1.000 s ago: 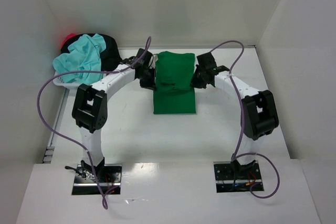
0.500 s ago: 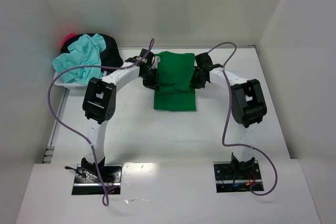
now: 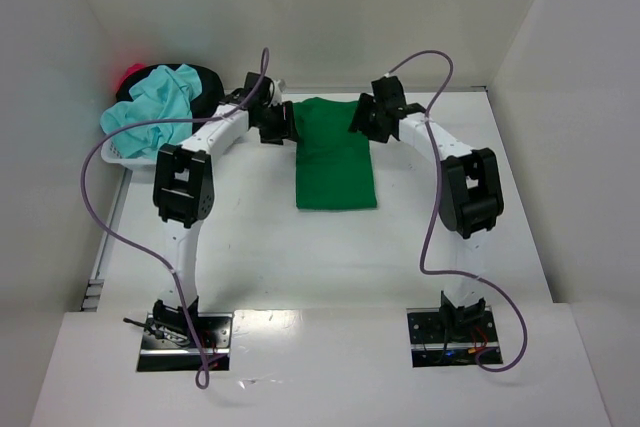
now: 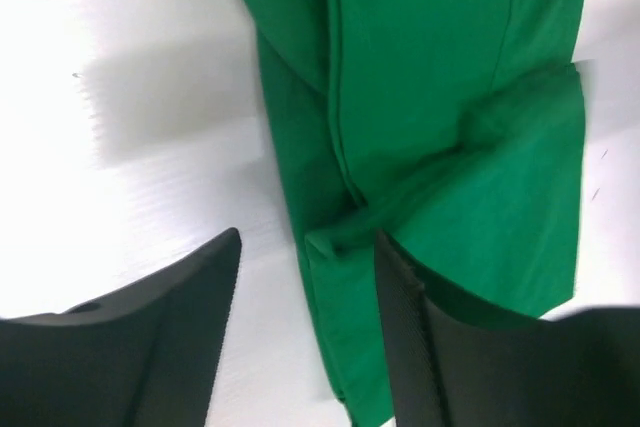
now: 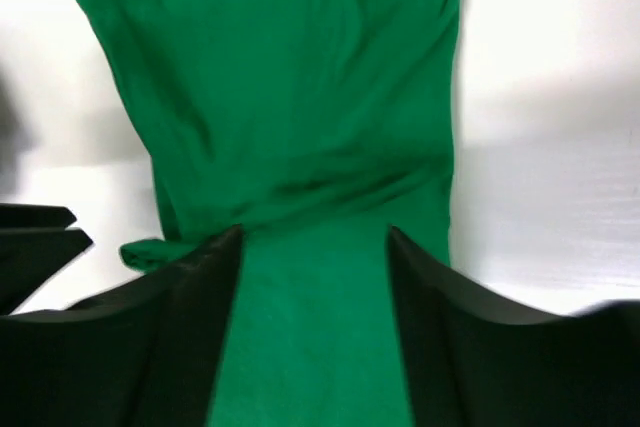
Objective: Fold and stack the t-shirts
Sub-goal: Fold the folded rectangular tshirt in 1/3 of the way, then grab one side of the 2/3 rectangular tshirt with both arms
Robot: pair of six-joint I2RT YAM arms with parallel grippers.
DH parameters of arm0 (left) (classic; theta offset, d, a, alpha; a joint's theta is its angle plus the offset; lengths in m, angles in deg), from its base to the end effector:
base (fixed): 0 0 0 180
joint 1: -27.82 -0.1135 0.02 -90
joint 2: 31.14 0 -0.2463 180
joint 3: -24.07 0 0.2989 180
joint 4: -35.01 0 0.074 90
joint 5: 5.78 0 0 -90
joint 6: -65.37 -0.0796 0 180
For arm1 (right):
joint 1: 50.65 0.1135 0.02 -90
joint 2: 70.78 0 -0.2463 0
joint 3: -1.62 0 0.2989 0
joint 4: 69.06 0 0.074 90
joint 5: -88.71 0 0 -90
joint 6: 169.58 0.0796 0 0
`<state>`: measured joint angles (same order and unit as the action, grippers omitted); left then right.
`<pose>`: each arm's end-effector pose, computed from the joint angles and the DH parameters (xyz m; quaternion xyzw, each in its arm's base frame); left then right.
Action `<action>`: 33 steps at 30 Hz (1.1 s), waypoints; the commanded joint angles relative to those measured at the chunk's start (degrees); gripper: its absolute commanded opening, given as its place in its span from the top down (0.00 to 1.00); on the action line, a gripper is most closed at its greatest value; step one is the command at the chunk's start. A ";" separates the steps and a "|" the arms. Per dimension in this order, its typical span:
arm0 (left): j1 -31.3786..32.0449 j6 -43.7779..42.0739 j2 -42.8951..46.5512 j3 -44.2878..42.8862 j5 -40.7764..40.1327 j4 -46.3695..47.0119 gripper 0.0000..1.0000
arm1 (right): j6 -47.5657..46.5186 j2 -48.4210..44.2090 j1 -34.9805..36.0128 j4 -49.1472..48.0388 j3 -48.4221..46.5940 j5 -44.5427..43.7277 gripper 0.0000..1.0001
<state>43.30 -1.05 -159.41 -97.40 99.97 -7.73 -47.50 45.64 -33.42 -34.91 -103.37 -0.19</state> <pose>0.5407 -0.1722 0.1569 -0.0184 0.9305 -0.2357 0.2798 0.5058 0.1585 0.1651 0.1160 0.9185 0.1658 0.3398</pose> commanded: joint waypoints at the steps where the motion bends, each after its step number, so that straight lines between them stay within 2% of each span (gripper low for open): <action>1: -0.46 -0.81 -1.11 -2.61 2.18 0.92 0.34 | -1.58 1.70 -0.97 -2.44 -2.31 -1.19 0.31; 3: -0.98 -0.81 0.64 -2.61 2.18 1.71 0.29 | -0.96 0.75 -1.50 -2.44 -1.70 -1.19 0.21; 5: -0.98 -0.81 2.22 -1.04 2.18 2.24 0.20 | -0.44 -1.71 -1.50 -2.96 -0.29 -2.33 0.15; 10: -1.51 -0.81 8.73 6.33 5.52 3.38 0.15 | -0.43 -8.74 -1.50 -4.11 8.22 -2.25 0.15; 16: 4.28 0.15 19.09 23.38 6.58 6.36 0.15 | 2.63 -20.15 -1.50 -6.40 26.15 -1.19 0.15; 17: 5.16 0.77 21.63 28.36 6.58 6.98 0.15 | 3.51 -21.31 -1.50 -6.92 30.00 -1.19 0.15; 21: 7.89 4.46 26.48 38.48 4.92 9.36 0.17 | 4.84 -26.24 -1.50 -6.92 37.58 0.65 0.15; 27: 8.68 8.59 29.04 46.86 0.61 12.52 0.21 | 5.45 -30.29 0.51 -8.59 43.13 0.57 0.16; 33: 9.21 9.65 27.63 47.48 0.07 14.46 0.23 | 5.45 -27.92 0.52 -9.74 43.75 0.57 0.22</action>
<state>52.16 7.25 -133.16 -49.27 100.69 2.98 -42.52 17.62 -33.33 -41.03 -59.96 0.77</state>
